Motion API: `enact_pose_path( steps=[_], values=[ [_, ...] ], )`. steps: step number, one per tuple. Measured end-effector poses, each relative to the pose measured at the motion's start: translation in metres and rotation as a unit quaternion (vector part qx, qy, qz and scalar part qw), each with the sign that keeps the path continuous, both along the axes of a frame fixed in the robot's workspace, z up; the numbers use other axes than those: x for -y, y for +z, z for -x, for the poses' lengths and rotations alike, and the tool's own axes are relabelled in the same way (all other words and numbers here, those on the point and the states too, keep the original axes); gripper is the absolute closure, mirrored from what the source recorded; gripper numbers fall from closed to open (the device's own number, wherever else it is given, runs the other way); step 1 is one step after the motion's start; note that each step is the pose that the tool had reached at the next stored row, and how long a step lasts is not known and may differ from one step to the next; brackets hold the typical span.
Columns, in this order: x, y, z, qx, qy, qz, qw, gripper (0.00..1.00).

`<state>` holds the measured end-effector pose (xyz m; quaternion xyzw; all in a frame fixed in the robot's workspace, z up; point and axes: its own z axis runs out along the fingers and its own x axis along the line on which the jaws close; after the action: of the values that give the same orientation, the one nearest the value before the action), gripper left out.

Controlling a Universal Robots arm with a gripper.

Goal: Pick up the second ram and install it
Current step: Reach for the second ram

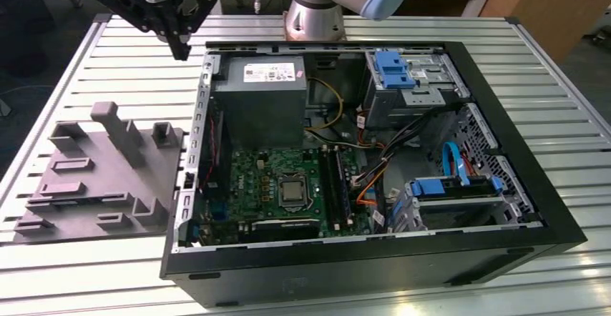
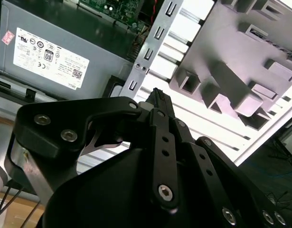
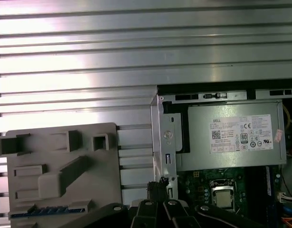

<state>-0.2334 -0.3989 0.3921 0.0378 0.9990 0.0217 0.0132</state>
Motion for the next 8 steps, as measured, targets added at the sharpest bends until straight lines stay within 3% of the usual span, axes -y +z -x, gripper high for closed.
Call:
enact_pose_path(
  steps=[8],
  values=[
    [0.0000, -0.0002, 0.017, 0.0001, 0.000, 0.0000, 1.0000, 0.90]
  ],
)
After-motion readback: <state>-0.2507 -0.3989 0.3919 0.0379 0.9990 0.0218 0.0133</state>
